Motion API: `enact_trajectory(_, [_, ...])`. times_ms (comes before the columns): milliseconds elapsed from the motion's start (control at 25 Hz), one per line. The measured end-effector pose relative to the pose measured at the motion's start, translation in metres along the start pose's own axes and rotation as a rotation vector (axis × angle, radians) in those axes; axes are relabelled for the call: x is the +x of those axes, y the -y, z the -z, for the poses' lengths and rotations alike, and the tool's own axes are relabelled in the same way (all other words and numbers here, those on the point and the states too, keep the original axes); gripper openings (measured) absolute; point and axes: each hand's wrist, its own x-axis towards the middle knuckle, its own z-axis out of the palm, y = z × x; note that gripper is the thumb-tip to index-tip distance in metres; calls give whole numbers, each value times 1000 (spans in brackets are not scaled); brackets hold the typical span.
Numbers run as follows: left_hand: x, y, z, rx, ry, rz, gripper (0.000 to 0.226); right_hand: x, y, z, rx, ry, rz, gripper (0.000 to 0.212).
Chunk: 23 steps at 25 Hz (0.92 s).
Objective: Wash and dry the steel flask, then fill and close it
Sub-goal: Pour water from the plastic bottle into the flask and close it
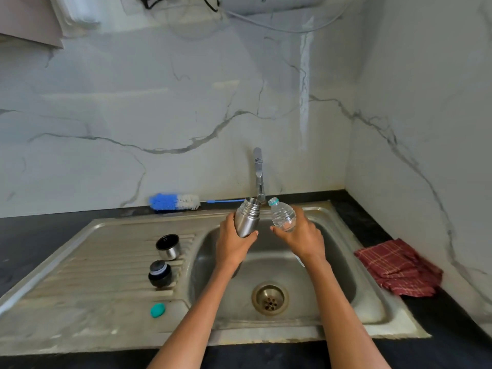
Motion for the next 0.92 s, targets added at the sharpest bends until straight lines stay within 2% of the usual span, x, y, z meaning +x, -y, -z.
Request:
enact_trajectory(600, [5, 22, 2, 116, 14, -52, 84, 8, -5, -8, -344, 0, 140, 78])
enact_trajectory(920, [8, 23, 4, 178, 47, -70, 86, 3, 0, -4, -400, -12, 142, 76])
